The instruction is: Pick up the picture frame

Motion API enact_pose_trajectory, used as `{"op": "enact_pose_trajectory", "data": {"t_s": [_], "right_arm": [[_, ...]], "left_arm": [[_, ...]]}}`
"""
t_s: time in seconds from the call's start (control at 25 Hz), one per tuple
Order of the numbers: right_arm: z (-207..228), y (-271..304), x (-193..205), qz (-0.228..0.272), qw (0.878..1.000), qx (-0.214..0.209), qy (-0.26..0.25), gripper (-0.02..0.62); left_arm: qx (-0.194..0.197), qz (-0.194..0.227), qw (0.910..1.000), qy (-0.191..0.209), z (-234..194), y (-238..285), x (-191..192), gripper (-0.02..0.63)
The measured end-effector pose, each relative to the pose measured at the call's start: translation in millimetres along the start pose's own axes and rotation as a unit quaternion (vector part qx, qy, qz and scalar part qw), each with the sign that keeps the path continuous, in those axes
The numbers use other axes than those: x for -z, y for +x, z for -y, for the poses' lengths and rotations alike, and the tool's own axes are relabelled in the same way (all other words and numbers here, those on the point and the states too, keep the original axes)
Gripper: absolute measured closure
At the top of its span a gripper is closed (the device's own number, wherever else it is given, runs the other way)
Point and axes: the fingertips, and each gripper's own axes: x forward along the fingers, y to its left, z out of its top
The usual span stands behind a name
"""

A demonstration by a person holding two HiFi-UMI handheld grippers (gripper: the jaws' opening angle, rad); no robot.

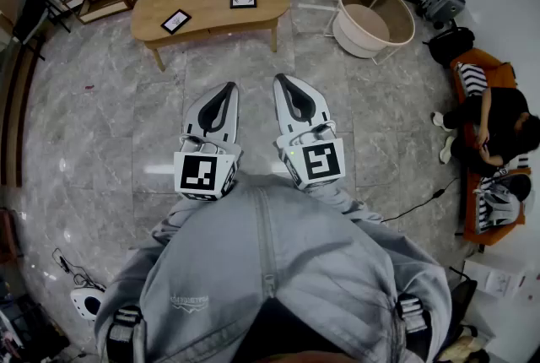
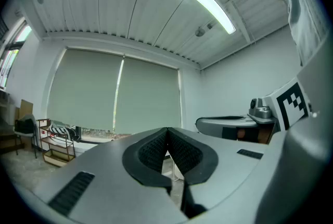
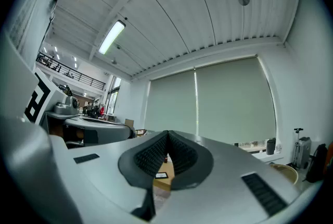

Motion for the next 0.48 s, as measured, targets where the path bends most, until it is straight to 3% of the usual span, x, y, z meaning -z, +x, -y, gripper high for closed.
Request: {"op": "enact_pose_trajectory", "data": {"t_s": [0.48], "right_arm": [[20.6,-11.1,-1.4,0.004,1.000,-0.008,-0.002,0.565]], "left_arm": [[-0.001,0.003,1.0000,0.008,24.1,13.7,-2.0,0.588]]}}
